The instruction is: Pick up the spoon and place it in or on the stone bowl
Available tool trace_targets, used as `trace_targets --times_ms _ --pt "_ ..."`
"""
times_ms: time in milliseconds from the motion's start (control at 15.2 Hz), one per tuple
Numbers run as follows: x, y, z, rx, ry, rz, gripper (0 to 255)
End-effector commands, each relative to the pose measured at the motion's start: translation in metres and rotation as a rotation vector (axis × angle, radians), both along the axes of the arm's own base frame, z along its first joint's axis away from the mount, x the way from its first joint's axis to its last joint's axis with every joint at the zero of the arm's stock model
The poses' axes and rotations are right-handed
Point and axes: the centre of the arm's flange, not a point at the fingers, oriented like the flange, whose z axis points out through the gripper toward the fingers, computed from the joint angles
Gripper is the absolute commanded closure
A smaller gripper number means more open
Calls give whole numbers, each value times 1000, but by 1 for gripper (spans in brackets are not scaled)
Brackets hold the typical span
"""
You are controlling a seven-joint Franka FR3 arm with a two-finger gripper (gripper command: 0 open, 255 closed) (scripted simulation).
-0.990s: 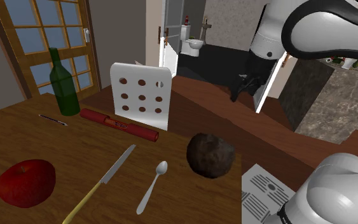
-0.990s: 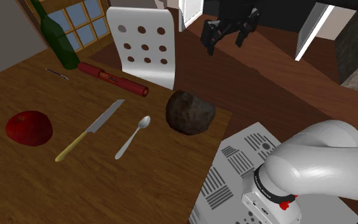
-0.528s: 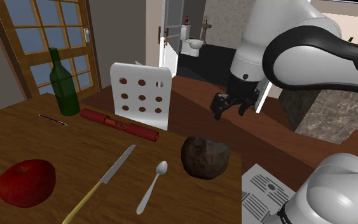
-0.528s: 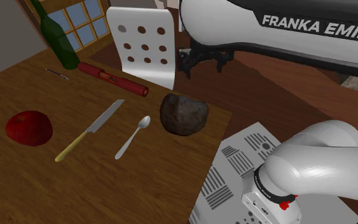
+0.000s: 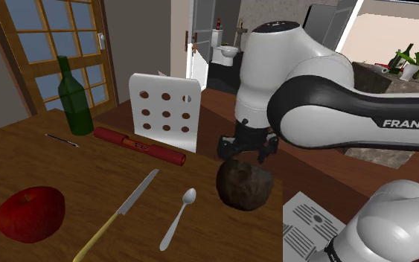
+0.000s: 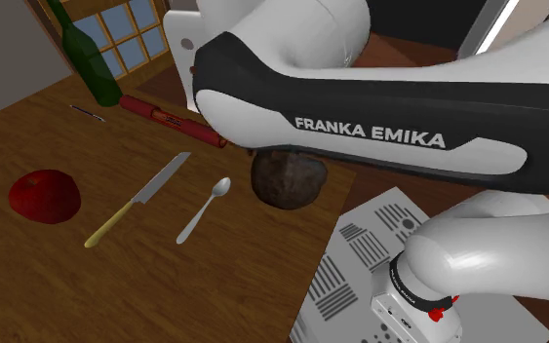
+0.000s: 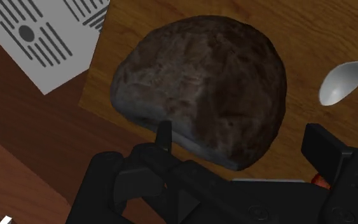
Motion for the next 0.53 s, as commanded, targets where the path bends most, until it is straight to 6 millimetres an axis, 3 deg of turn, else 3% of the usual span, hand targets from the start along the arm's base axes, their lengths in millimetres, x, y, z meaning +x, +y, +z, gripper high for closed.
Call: trace_targets --times_ms 0,462 --pt "4 22 -14 1 4 -58 0" --pt "27 99 -64 0 19 -240 0"
